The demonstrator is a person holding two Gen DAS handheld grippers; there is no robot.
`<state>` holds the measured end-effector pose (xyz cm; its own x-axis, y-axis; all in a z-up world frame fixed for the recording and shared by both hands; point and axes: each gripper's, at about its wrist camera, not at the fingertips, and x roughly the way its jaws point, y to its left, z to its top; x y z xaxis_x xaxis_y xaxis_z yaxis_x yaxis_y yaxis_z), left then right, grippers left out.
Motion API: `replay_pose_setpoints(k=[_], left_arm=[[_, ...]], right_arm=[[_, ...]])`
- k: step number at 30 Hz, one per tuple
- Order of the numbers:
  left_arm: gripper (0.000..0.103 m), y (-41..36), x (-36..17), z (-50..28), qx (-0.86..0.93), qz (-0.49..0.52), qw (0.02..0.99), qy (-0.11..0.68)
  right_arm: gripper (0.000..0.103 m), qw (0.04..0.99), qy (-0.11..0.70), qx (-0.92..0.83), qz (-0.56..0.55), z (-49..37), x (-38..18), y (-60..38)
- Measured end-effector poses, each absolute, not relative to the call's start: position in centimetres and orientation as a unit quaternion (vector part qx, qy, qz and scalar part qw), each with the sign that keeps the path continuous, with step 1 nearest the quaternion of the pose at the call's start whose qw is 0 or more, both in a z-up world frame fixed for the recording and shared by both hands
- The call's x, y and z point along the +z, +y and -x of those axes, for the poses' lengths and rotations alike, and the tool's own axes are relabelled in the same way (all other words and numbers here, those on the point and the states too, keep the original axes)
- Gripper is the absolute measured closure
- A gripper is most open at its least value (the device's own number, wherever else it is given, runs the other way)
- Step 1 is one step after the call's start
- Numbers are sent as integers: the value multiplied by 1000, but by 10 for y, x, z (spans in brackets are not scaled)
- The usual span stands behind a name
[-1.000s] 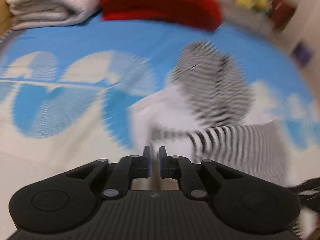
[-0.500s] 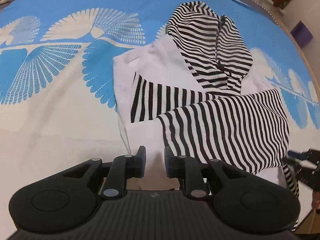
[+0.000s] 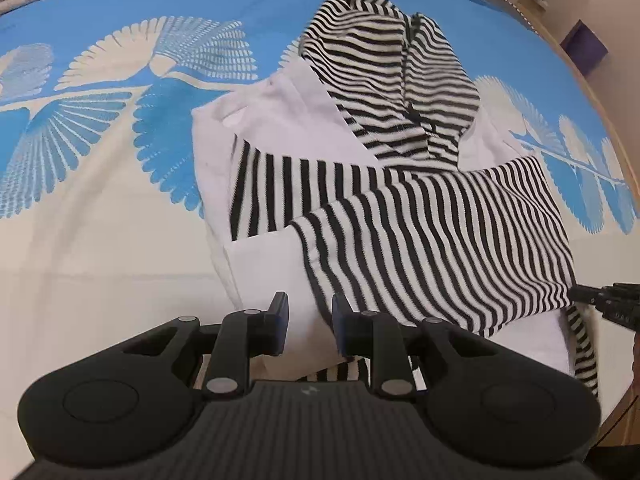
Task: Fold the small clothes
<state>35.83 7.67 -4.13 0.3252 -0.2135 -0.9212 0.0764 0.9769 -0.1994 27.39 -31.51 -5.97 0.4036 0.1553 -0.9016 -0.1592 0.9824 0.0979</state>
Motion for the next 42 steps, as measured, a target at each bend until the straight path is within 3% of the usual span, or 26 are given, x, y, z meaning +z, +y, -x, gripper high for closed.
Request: replay_pose_setpoints(k=[7,12,14,16,22,24,26,32,35,42], left_arm=[[76,76,-75,-354,-77,23,786,612],[71,78,-72,-352,-85,36,794,601],[64,73,-86,-349,-74,8,781,620],[64,72,-82,-350,-71,3,785,616],[58,72,-30,-350,-53,-15,836,546],[57,72,-17,-351,-49,-10,845,532],[55,67,-9,-351,-48,-5,851,522],[52,65,3,-353,-39,0,860,509],[51,69,5,-353,-26,4,861,507],[44,72,4,-365,-1,13,863,504]], right_arm=[[92,838,537,97,20,-269,-53,-306],[74,859,497,122,9,-270,-47,-284],[74,840,528,115,40,-272,-71,-272],[75,823,555,97,73,-272,-88,-267],[72,880,457,106,75,-258,-33,-254],[64,903,410,109,65,-251,-9,-248],[63,920,370,103,76,-248,15,-238],[58,924,333,95,163,-263,58,-193],[51,942,299,94,116,-264,58,-195],[52,939,329,55,79,-298,37,-209]])
